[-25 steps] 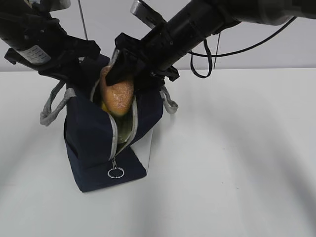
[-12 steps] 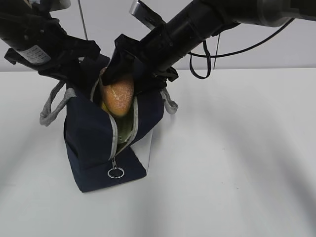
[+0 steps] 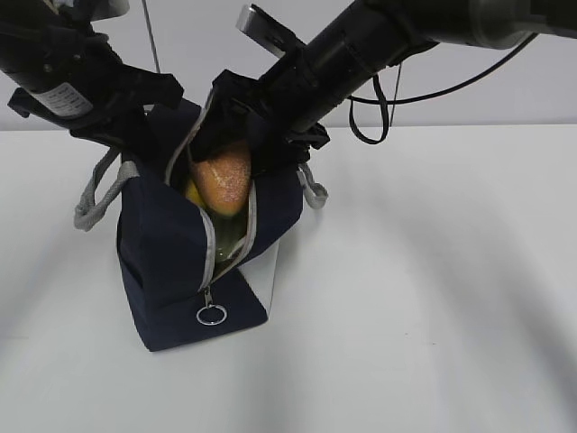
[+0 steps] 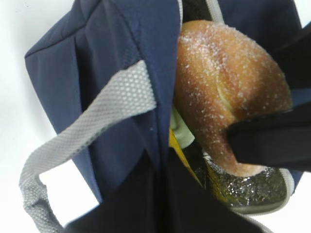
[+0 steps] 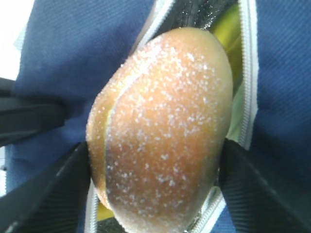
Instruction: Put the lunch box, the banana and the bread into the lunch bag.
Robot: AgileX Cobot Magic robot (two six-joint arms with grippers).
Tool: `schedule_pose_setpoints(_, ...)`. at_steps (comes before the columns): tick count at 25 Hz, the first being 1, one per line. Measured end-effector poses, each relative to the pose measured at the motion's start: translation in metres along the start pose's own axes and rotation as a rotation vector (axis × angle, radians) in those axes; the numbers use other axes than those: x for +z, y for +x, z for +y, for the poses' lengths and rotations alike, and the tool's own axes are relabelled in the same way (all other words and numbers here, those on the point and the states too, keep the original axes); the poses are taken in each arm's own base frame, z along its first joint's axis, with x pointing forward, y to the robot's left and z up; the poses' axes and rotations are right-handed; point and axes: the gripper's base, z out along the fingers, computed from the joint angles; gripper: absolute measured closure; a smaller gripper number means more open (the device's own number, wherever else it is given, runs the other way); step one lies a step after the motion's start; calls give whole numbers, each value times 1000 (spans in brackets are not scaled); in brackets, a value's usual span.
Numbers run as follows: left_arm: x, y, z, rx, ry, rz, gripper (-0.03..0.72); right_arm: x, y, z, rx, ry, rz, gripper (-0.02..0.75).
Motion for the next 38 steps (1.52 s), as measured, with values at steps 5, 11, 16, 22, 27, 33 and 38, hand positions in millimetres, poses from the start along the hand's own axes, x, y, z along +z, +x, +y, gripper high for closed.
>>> schedule_pose_setpoints(5, 0, 0, 0, 0, 0, 0, 691, 0, 1, -1, -9, 10, 9, 130)
schedule_pose_setpoints(11, 0, 0, 0, -1, 1, 0, 691, 0, 3, 1, -29, -7, 28, 130)
schedule_pose_setpoints(16, 0, 0, 0, -1, 1, 0, 691, 0, 3, 1, -34, -10, 30, 122)
schedule_pose_setpoints(22, 0, 0, 0, -1, 1, 0, 691, 0, 4, 2, -31, -23, 41, 74)
schedule_pose_setpoints(27, 0, 0, 0, -1, 1, 0, 691, -1, 4, 2, -31, -27, 45, 71)
schedule_pose_setpoints(33, 0, 0, 0, -1, 1, 0, 691, -35, -13, -2, -71, 42, 19, 71)
schedule_pose_setpoints(38, 0, 0, 0, -1, 1, 0, 691, -63, -24, -16, -103, 241, -4, 78)
